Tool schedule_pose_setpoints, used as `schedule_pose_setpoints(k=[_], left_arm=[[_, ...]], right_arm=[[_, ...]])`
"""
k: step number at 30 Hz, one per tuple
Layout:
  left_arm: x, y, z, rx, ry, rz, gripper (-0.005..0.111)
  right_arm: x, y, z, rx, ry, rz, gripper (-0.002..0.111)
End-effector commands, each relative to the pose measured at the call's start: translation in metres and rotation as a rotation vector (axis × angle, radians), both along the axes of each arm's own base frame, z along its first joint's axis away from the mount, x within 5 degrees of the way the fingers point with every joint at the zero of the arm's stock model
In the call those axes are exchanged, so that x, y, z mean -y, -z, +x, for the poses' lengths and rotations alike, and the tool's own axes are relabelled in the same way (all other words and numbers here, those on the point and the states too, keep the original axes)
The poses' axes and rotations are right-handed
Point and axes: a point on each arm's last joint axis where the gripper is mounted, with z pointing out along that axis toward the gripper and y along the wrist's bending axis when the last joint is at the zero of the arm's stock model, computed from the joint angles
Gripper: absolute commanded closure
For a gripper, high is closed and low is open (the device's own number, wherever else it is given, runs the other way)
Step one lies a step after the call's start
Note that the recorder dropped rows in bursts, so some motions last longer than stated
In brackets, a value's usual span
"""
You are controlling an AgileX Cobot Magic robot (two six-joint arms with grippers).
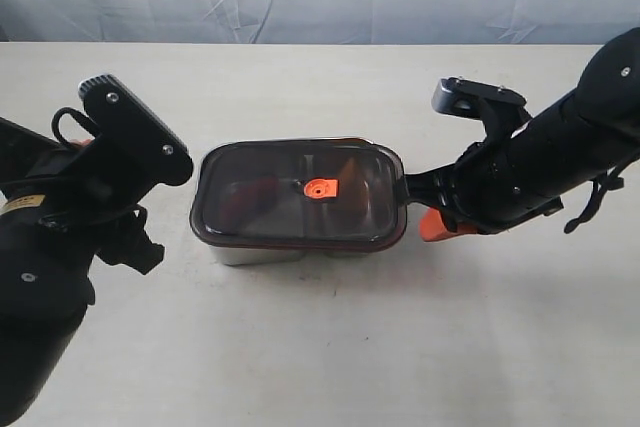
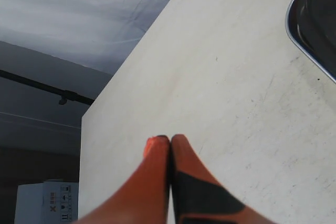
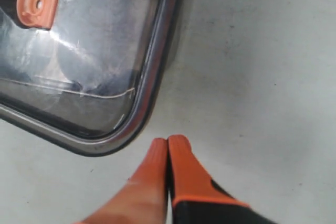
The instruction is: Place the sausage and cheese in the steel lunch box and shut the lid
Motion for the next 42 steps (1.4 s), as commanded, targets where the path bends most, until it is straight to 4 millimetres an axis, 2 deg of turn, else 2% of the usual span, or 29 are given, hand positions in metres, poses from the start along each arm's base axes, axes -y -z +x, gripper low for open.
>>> schedule_pose_setpoints(k=[1, 8, 19, 28, 34, 42], left_arm=[[0.0, 0.0, -0.002, 0.006, 0.004, -0.003, 0.106], [0.0, -0.001, -0.002, 0.007, 0.003, -0.001, 0.106], [0.0, -0.001, -0.002, 0.007, 0.003, -0.001, 0.106], [0.0, -0.001, -0.002, 0.007, 0.003, -0.001, 0.106], [0.0, -0.001, -0.002, 0.007, 0.003, -0.001, 0.106], [0.0, -0.001, -0.002, 0.007, 0.003, -0.001, 0.106]], right_arm=[[-0.005, -0.005, 0.005, -0.007, -0.021, 0.013, 0.108], [-0.018, 0.005, 0.005, -0.046, -0.103, -0.03, 0.108], [-0.018, 0.004, 0.007, -0.024, -0.096, -0.03, 0.108], [-0.01, -0.011, 0.002, 0.004, -0.115, -0.085, 0.108], [-0.011, -0.001, 0.003, -0.032, -0.112, -0.102, 0.108], [-0.012, 0.002, 0.006, -0.028, -0.091, -0.09, 0.108]])
